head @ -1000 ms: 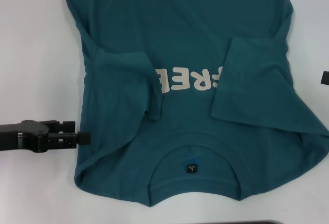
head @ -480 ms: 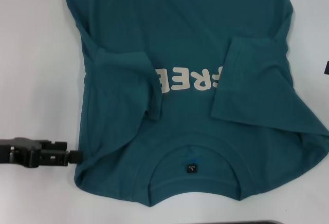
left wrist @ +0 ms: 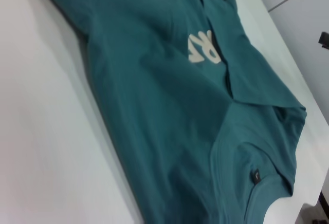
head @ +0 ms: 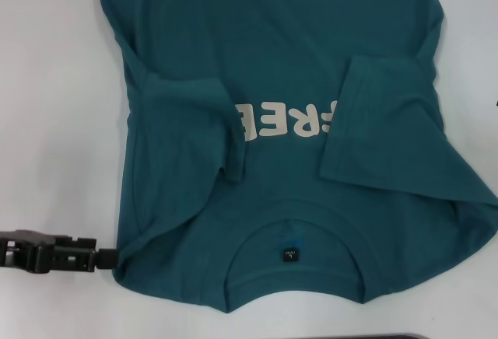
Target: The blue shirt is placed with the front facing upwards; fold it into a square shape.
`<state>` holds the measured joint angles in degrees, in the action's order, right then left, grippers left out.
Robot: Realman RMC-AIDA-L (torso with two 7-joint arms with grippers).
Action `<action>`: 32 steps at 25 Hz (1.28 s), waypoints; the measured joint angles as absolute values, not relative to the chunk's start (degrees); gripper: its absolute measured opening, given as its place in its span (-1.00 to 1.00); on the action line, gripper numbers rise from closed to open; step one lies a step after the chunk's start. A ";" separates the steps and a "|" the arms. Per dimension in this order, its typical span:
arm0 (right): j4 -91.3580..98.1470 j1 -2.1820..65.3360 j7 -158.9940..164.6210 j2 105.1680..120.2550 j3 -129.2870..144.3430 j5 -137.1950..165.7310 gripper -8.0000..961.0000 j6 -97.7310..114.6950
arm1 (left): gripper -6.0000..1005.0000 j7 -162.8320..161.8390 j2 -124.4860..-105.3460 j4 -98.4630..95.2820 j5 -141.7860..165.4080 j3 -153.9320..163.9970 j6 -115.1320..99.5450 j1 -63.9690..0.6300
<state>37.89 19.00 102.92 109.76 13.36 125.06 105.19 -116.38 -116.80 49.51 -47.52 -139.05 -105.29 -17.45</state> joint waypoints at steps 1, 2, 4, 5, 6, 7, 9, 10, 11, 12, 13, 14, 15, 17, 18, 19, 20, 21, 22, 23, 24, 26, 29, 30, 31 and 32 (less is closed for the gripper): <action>37.88 18.99 102.92 109.76 13.32 125.06 0.90 105.20 | 0.74 -116.56 -116.80 49.41 -47.21 -139.06 -105.28 -17.44; 37.89 18.99 102.93 109.76 13.26 125.06 0.90 105.20 | 0.74 -116.87 -116.80 49.35 -46.86 -139.09 -105.25 -17.44; 37.88 18.98 103.15 109.77 13.02 125.06 0.90 105.21 | 0.74 -117.61 -116.86 49.28 -46.14 -139.10 -105.11 -17.43; 37.88 18.98 103.27 109.76 12.89 125.07 0.90 105.21 | 0.74 -117.95 -116.92 49.27 -45.88 -139.06 -105.05 -17.43; 37.88 18.98 103.43 109.74 12.81 125.07 0.90 105.21 | 0.74 -118.11 -116.96 49.26 -45.78 -139.03 -105.02 -17.44; 37.88 18.98 103.49 109.70 12.78 125.07 0.90 105.21 | 0.74 -118.41 -116.99 49.26 -45.71 -138.88 -104.95 -17.48; 37.88 19.00 103.53 109.58 12.74 125.07 0.91 105.22 | 0.74 -119.18 -117.06 49.24 -45.45 -138.63 -104.86 -17.66; 37.88 19.01 103.54 109.55 12.73 125.07 0.91 105.24 | 0.74 -119.69 -117.18 49.23 -45.07 -138.51 -104.80 -17.84; 37.88 19.07 103.54 109.47 12.73 125.07 0.90 105.27 | 0.74 -119.98 -117.31 49.22 -44.76 -138.46 -104.77 -17.99; 37.88 19.11 103.54 109.42 12.73 125.07 0.90 105.29 | 0.74 -120.18 -117.49 49.22 -44.34 -138.45 -104.76 -18.20; 37.88 19.15 103.54 109.38 12.73 125.07 0.90 105.29 | 0.74 -120.39 -117.73 49.21 -43.72 -138.46 -104.74 -18.49; 37.88 19.18 103.54 109.36 12.73 125.07 0.90 105.30 | 0.74 -120.47 -117.93 49.21 -43.34 -138.45 -104.72 -18.72; 37.88 19.21 103.54 109.34 12.72 125.07 0.90 105.30 | 0.74 -120.54 -118.15 49.20 -42.75 -138.50 -104.62 -18.98; 37.88 19.33 103.54 109.27 12.73 125.07 0.90 105.30 | 0.74 -120.58 -118.58 49.14 -41.94 -138.68 -104.45 -19.41; 37.88 19.38 103.54 109.22 12.73 125.07 0.90 105.30 | 0.74 -120.58 -118.74 49.14 -41.73 -138.75 -104.41 -19.57; 37.88 19.44 103.54 109.20 12.74 125.07 0.90 105.30 | 0.74 -120.59 -118.91 49.14 -41.54 -138.80 -104.37 -19.75; 37.88 19.47 103.54 109.18 12.74 125.07 0.90 105.30 | 0.74 -120.59 -119.05 49.13 -41.43 -138.81 -104.36 -19.91; 37.88 19.49 103.54 109.16 12.73 125.07 0.90 105.30 | 0.74 -120.61 -119.18 49.11 -41.37 -138.79 -104.36 -20.06; 37.88 19.49 103.54 109.13 12.71 125.07 0.90 105.30 | 0.74 -120.63 -119.28 49.07 -41.34 -138.73 -104.36 -20.22; 37.88 19.50 103.54 109.10 12.69 125.07 0.90 105.30 | 0.74 -120.67 -119.32 48.93 -41.33 -138.64 -104.36 -20.39; 37.88 19.50 103.54 109.05 12.68 125.07 0.90 105.30 | 0.74 -120.72 -119.37 48.78 -41.32 -138.55 -104.36 -20.58; 37.88 19.51 103.55 108.97 12.67 125.07 0.90 105.30 | 0.74 -120.85 -119.41 48.59 -41.30 -138.46 -104.36 -20.88; 37.88 19.51 103.58 108.94 12.66 125.07 0.90 105.30 | 0.74 -120.99 -119.46 48.54 -41.30 -138.43 -104.39 -21.29; 37.88 19.51 103.58 108.94 12.65 125.07 0.90 105.30 | 0.74 -120.99 -119.46 48.53 -41.30 -138.45 -104.40 -21.45; 37.88 19.51 103.58 108.94 12.65 125.07 0.90 105.29 | 0.74 -121.01 -119.46 48.52 -41.30 -138.46 -104.45 -21.67; 37.88 19.51 103.59 108.95 12.65 125.07 0.90 105.29 | 0.74 -121.03 -119.46 48.51 -41.30 -138.47 -104.57 -21.94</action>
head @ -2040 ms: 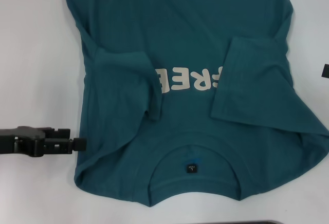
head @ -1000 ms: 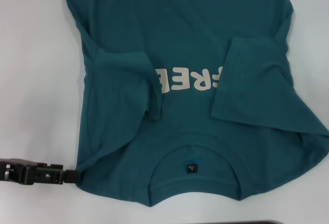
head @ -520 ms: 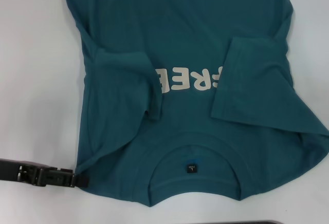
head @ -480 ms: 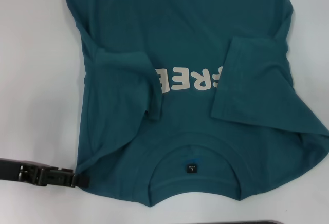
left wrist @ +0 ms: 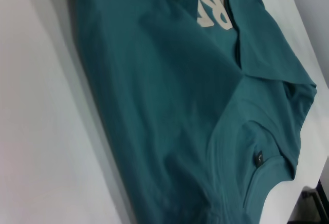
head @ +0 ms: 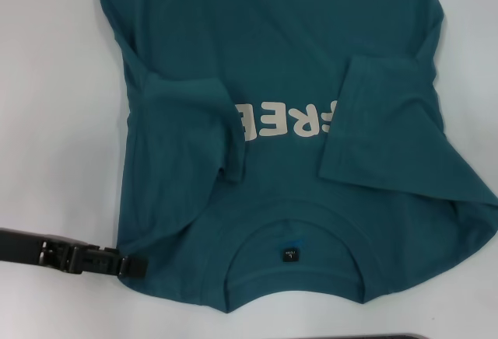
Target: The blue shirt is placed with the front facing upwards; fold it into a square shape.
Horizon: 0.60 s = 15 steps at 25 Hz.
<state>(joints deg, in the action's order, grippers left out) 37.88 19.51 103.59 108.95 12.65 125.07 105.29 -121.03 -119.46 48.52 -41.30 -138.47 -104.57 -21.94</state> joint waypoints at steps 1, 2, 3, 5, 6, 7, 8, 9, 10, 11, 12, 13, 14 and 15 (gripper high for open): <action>37.88 19.51 103.59 108.95 12.66 125.07 0.90 105.29 | 0.74 -121.03 -119.48 48.51 -41.30 -138.46 -104.71 -22.13; 37.88 19.51 103.60 108.95 12.65 125.07 0.90 105.29 | 0.74 -121.03 -119.50 48.51 -41.30 -138.46 -104.87 -22.34; 37.88 19.51 103.60 108.96 12.65 125.07 0.90 105.29 | 0.74 -121.03 -119.56 48.51 -41.30 -138.46 -105.00 -22.60; 37.88 19.51 103.61 108.97 12.65 125.07 0.90 105.29 | 0.74 -121.05 -119.60 48.51 -41.30 -138.38 -105.11 -22.92; 37.88 19.51 103.61 108.97 12.65 125.07 0.90 105.29 | 0.74 -121.11 -119.62 48.51 -41.30 -138.37 -105.16 -23.12; 37.88 19.51 103.62 108.98 12.65 125.07 0.90 105.29 | 0.74 -121.25 -119.62 48.51 -41.30 -138.31 -105.21 -23.35; 37.88 19.51 103.62 108.98 12.65 125.07 0.90 105.29 | 0.74 -121.45 -119.61 48.51 -41.21 -138.27 -105.28 -23.56; 37.88 19.51 103.62 108.98 12.65 125.07 0.90 105.29 | 0.74 -121.65 -119.56 48.51 -41.01 -138.26 -105.29 -23.74; 37.88 19.51 103.62 108.98 12.65 125.07 0.90 105.29 | 0.74 -122.13 -119.43 48.56 -40.49 -138.23 -105.32 -24.08; 37.88 19.54 103.62 108.98 12.65 125.07 0.90 105.27 | 0.74 -122.41 -119.36 48.62 -40.21 -138.22 -105.34 -24.25; 37.88 19.59 103.62 108.98 12.65 125.07 0.90 105.25 | 0.74 -123.04 -119.23 48.86 -39.73 -138.22 -105.38 -24.67; 37.88 19.67 103.62 108.98 12.65 125.07 0.90 105.22 | 0.74 -123.04 -119.23 48.86 -39.73 -138.22 -105.38 -24.67; 37.88 19.69 103.62 108.98 12.65 125.07 0.90 105.20 | 0.74 -123.38 -119.19 48.98 -39.67 -138.22 -105.39 -24.88; 37.88 19.72 103.63 108.98 12.65 125.07 0.90 105.19 | 0.74 -123.68 -119.19 49.05 -39.67 -138.22 -105.44 -25.06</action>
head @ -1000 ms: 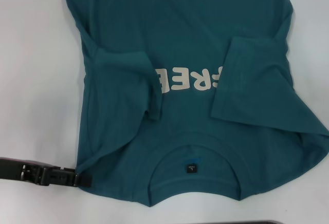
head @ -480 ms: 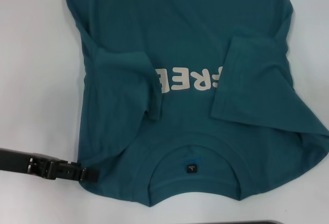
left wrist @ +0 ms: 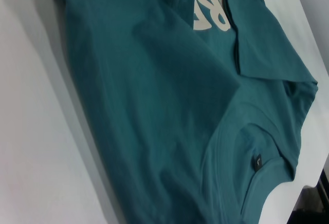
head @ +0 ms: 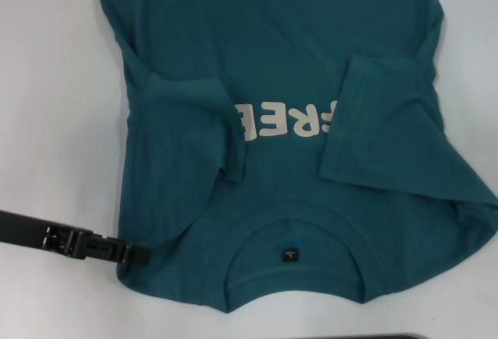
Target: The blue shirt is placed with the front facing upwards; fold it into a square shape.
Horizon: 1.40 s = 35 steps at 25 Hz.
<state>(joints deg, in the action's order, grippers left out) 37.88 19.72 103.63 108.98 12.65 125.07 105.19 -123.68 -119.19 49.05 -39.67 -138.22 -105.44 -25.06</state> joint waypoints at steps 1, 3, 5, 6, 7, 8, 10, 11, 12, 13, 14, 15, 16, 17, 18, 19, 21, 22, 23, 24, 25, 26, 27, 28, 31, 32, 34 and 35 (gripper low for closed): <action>37.88 19.75 103.64 108.98 12.65 125.07 0.90 105.19 | 0.74 -124.04 -119.21 49.10 -39.66 -138.22 -105.48 -25.25; 37.88 19.76 103.68 108.98 12.65 125.07 0.90 105.19 | 0.74 -124.68 -119.30 49.11 -39.65 -138.23 -105.38 -25.40; 37.88 19.77 103.72 108.98 12.65 125.07 0.90 105.19 | 0.74 -125.32 -119.37 49.14 -39.45 -138.25 -105.07 -25.43; 37.88 19.77 103.72 108.98 12.65 125.07 0.90 105.19 | 0.74 -125.49 -119.37 49.16 -39.25 -138.25 -105.03 -25.45; 37.88 19.78 103.72 108.97 12.66 125.07 0.90 105.19 | 0.74 -125.64 -119.31 49.19 -38.86 -138.25 -105.06 -25.48; 37.88 19.78 103.72 108.95 12.65 125.07 0.90 105.19 | 0.74 -125.67 -119.26 49.19 -38.73 -138.25 -105.08 -25.48; 37.88 19.78 103.75 108.92 12.65 125.07 0.90 105.16 | 0.74 -125.73 -119.11 49.21 -38.40 -138.25 -105.12 -25.37; 37.88 19.78 103.77 108.92 12.65 125.07 0.90 105.11 | 0.74 -125.74 -119.00 49.22 -38.33 -138.30 -105.12 -25.26; 37.88 19.79 103.78 108.91 12.66 125.07 0.90 105.07 | 0.74 -125.74 -118.92 49.22 -38.30 -138.36 -105.12 -25.20; 37.88 19.81 103.79 108.90 12.66 125.07 0.90 105.06 | 0.74 -125.75 -118.76 49.22 -38.29 -138.47 -105.13 -25.13; 37.88 19.83 103.79 108.89 12.66 125.07 0.90 105.06 | 0.74 -125.81 -118.62 49.22 -38.27 -138.54 -105.15 -25.06; 37.88 19.84 103.80 108.89 12.66 125.07 0.90 105.08 | 0.74 -126.07 -118.35 49.22 -38.25 -138.60 -105.20 -24.97; 37.88 19.85 103.80 108.89 12.66 125.07 0.90 105.09 | 0.74 -126.37 -118.21 49.22 -38.23 -138.57 -105.22 -24.93; 37.88 19.85 103.80 108.89 12.65 125.07 0.90 105.11 | 0.74 -126.80 -118.07 49.23 -38.22 -138.49 -105.24 -24.88; 37.88 19.88 103.80 108.89 12.65 125.07 0.90 105.13 | 0.74 -127.28 -117.98 49.23 -38.20 -138.41 -105.29 -24.84; 37.88 19.88 103.80 108.89 12.65 125.07 0.90 105.13 | 0.74 -127.98 -117.95 49.22 -37.69 -138.28 -105.41 -24.83; 37.88 19.93 103.80 108.89 12.65 125.07 0.90 105.18 | 0.74 -128.33 -118.03 49.22 -37.05 -138.28 -105.49 -24.89; 37.88 19.96 103.80 108.89 12.66 125.07 0.90 105.20 | 0.74 -128.60 -118.17 49.22 -36.38 -138.27 -105.56 -25.01; 37.88 19.96 103.80 108.89 12.66 125.07 0.90 105.24 | 0.74 -128.71 -118.29 49.22 -36.01 -138.26 -105.62 -25.11; 37.88 19.96 103.80 108.89 12.66 125.07 0.90 105.26 | 0.74 -128.74 -118.42 49.22 -35.67 -138.25 -105.72 -25.20; 37.88 19.96 103.80 108.89 12.66 125.07 0.90 105.27 | 0.74 -128.75 -118.54 49.20 -35.47 -138.25 -105.81 -25.25; 37.88 19.96 103.80 108.89 12.65 125.07 0.90 105.27 | 0.74 -128.75 -118.63 49.11 -35.30 -138.25 -105.85 -25.28; 37.88 19.96 103.80 108.89 12.65 125.07 0.90 105.27 | 0.74 -128.73 -118.69 48.99 -35.27 -138.25 -105.85 -25.32; 37.88 19.95 103.80 108.89 12.62 125.07 0.90 105.27 | 0.74 -128.68 -118.76 48.86 -35.26 -138.25 -105.82 -25.37; 37.88 19.95 103.80 108.87 12.58 125.07 0.90 105.27 | 0.74 -128.45 -119.35 48.60 -35.26 -138.15 -105.82 -25.77; 37.88 19.95 103.80 108.85 12.57 125.07 0.90 105.28 | 0.74 -128.41 -119.48 48.60 -35.26 -138.00 -105.85 -25.86; 37.88 19.95 103.80 108.84 12.57 125.07 0.90 105.28 | 0.74 -128.38 -119.71 48.60 -35.25 -137.45 -105.82 -25.98; 37.88 19.95 103.80 108.84 12.57 125.07 0.90 105.29 | 0.74 -128.39 -119.82 48.60 -35.26 -137.16 -105.78 -26.09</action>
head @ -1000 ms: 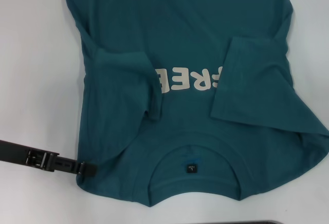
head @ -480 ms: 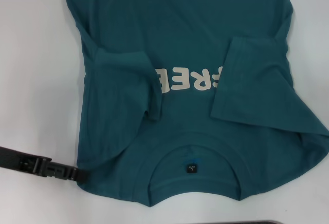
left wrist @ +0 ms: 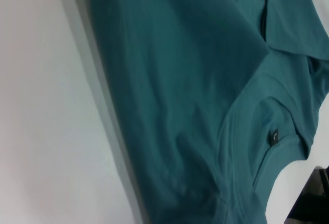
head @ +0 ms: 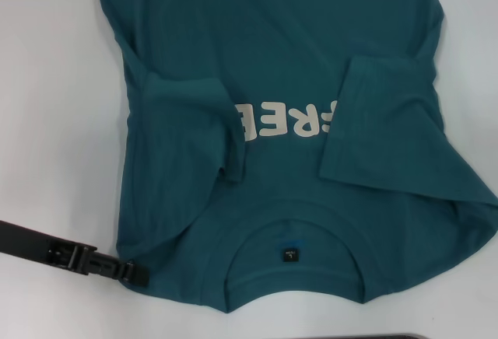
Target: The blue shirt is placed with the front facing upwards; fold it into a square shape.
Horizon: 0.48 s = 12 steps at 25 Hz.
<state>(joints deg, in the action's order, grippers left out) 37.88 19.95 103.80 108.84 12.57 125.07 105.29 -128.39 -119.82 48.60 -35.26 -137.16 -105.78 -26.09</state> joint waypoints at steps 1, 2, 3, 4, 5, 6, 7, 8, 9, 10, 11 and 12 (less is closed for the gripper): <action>37.88 19.95 103.80 108.83 12.56 125.07 0.90 105.30 | 0.74 -128.41 -119.92 48.60 -35.25 -136.94 -105.75 -26.22; 37.88 19.95 103.80 108.83 12.57 125.07 0.90 105.30 | 0.74 -128.42 -120.03 48.60 -35.25 -136.75 -105.78 -26.45; 37.88 19.95 103.80 108.82 12.56 125.07 0.90 105.30 | 0.74 -128.43 -120.08 48.60 -35.25 -136.62 -105.82 -26.60; 37.88 19.95 103.80 108.79 12.56 125.07 0.90 105.30 | 0.74 -128.46 -120.15 48.60 -35.26 -136.45 -105.90 -26.83; 37.88 19.94 103.80 108.76 12.56 125.07 0.90 105.30 | 0.74 -128.53 -120.19 48.60 -35.26 -136.30 -105.97 -27.15; 37.88 19.93 103.80 108.75 12.56 125.07 0.90 105.30 | 0.74 -128.59 -120.23 48.61 -35.26 -136.20 -106.02 -27.41; 37.88 19.91 103.80 108.74 12.56 125.07 0.90 105.30 | 0.74 -128.63 -120.24 48.61 -35.26 -136.15 -106.05 -27.67; 37.88 19.87 103.80 108.73 12.57 125.07 0.90 105.30 | 0.74 -128.64 -120.29 48.61 -35.26 -136.14 -106.11 -27.98; 37.88 19.83 103.80 108.72 12.57 125.07 0.90 105.31 | 0.74 -128.62 -120.32 48.61 -35.29 -136.14 -106.14 -28.24; 37.88 19.79 103.80 108.72 12.57 125.07 0.90 105.33 | 0.74 -128.56 -120.34 48.61 -35.40 -136.14 -106.14 -28.46; 37.88 19.75 103.80 108.72 12.56 125.07 0.90 105.34 | 0.74 -128.49 -120.38 48.60 -35.53 -136.14 -106.14 -28.69; 37.88 19.70 103.80 108.72 12.54 125.06 0.90 105.35 | 0.74 -128.42 -120.46 48.59 -35.63 -136.14 -106.14 -28.98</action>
